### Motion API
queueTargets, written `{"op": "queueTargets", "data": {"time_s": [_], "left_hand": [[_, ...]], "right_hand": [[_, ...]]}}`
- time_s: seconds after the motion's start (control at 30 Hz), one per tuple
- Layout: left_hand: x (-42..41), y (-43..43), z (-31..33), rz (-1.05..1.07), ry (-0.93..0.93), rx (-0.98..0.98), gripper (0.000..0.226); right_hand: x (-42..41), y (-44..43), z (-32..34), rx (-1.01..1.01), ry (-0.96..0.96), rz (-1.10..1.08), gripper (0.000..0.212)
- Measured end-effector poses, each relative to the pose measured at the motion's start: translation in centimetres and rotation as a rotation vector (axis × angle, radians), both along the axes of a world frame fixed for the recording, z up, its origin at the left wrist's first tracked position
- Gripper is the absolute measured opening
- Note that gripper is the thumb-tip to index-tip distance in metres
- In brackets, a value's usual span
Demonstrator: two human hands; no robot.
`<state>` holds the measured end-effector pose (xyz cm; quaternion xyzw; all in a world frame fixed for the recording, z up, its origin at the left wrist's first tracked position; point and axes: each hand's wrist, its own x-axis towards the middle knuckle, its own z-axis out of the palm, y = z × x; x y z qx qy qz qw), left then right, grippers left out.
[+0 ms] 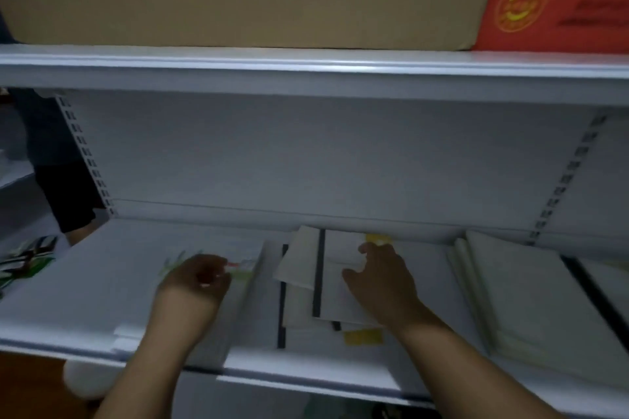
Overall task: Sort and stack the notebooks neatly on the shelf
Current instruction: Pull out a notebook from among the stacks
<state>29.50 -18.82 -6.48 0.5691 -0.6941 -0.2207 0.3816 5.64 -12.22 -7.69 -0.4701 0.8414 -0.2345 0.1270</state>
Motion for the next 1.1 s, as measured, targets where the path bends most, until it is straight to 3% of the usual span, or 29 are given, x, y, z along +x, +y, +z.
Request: {"op": "queueTargets", "data": {"time_s": [0.07,0.13,0.33,0.43,0.53,0.67,0.77,1.0,1.1], "left_hand": [[-4.3,0.3,-0.1,-0.202,-0.024,0.086,0.013],[-8.1,0.4,-0.9,-0.312,-0.122,0.137,0.015],[-14.8,0.9,-3.3,-0.373,-0.325,0.179,0.040],[-15.7,1.3,-3.0,-0.379,-0.138,0.275,0.038],[-15.8,1.5,-2.2,-0.357,0.118,0.392,0.019],[-17.3,3.7,-1.0,-0.350,0.428,0.541,0.025],[-20.9,5.9,0.8,-0.397,0.519,0.566,0.027],[-32.7,12.7,1.1,-0.639,0.259,0.467,0.025],[-38.0,15.7,0.1,-0.761,0.026,0.256,0.028]], "right_hand": [[-1.4,1.2,-0.9,0.113,0.052,-0.078,0.052],[-2.0,2.2,-1.6,0.160,-0.012,-0.126,0.056],[-5.2,3.5,-2.2,0.076,-0.249,-0.208,0.073],[-5.7,4.1,-2.0,-0.033,-0.229,-0.184,0.052],[-5.7,5.2,-1.1,-0.156,-0.232,-0.138,0.032],[-8.1,7.7,1.6,-0.324,-0.305,-0.127,0.029],[-11.5,10.6,3.1,-0.379,-0.398,-0.171,0.034],[-21.3,20.9,2.0,-0.368,-0.384,-0.357,0.030],[-25.5,25.1,0.5,-0.308,-0.301,-0.526,0.041]]}}
